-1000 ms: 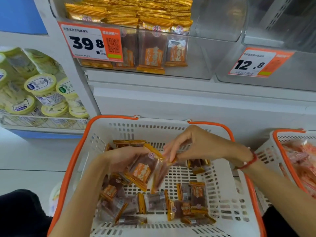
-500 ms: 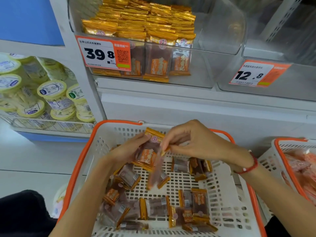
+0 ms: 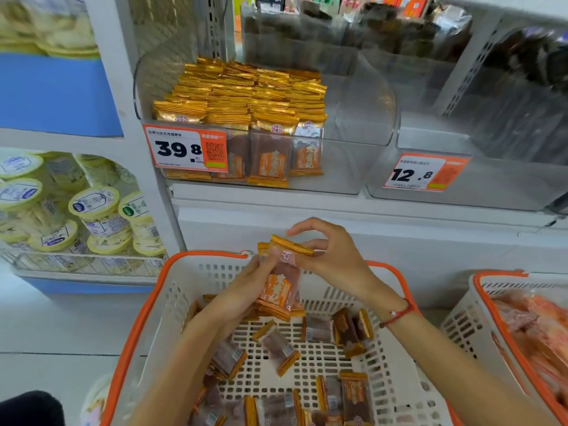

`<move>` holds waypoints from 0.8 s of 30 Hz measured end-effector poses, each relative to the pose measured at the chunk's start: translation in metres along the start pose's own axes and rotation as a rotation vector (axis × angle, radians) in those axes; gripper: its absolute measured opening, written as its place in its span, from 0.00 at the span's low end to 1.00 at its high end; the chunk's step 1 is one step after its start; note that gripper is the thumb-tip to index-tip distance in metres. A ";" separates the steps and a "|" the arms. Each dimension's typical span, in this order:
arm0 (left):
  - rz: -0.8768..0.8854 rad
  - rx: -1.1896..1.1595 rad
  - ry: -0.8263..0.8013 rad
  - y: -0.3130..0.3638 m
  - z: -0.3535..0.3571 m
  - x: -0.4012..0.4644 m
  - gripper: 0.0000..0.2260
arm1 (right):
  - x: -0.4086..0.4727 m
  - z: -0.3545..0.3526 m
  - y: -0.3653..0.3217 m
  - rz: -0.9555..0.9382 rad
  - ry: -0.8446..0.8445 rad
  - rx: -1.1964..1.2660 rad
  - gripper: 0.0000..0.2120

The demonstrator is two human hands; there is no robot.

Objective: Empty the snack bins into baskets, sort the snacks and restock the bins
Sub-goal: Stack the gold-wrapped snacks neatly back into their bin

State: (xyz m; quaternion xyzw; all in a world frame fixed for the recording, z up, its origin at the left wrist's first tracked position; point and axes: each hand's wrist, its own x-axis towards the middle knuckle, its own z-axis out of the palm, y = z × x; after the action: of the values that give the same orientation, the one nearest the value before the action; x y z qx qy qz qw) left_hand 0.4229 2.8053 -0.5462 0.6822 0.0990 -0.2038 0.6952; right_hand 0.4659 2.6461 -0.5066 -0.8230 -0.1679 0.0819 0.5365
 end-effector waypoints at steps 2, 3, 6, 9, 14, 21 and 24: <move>0.108 -0.071 0.109 0.005 0.007 0.000 0.23 | -0.001 0.005 -0.007 -0.069 0.170 -0.089 0.16; 0.170 -0.112 0.166 0.010 0.011 -0.001 0.20 | -0.002 0.006 -0.011 -0.088 0.231 -0.153 0.19; 0.358 -0.147 0.284 0.034 0.026 -0.009 0.22 | -0.006 0.000 -0.035 0.003 0.091 -0.134 0.34; 0.537 -0.166 0.288 0.067 0.035 -0.012 0.25 | -0.005 -0.011 -0.062 -0.055 -0.069 -0.006 0.28; 0.887 0.100 0.231 0.139 0.029 0.013 0.20 | 0.025 -0.045 -0.105 -0.322 0.098 -0.069 0.15; 1.050 0.622 0.273 0.217 0.001 0.045 0.19 | 0.073 -0.087 -0.120 -0.476 0.409 -0.315 0.30; 0.906 0.681 0.199 0.219 -0.010 0.050 0.18 | 0.096 -0.088 -0.105 -0.402 0.395 -0.499 0.42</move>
State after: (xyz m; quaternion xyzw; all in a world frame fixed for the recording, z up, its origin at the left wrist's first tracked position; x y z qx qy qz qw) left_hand 0.5608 2.8046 -0.3691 0.8577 -0.2096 0.1592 0.4416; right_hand 0.5629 2.6438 -0.3706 -0.8790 -0.2342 -0.2286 0.3468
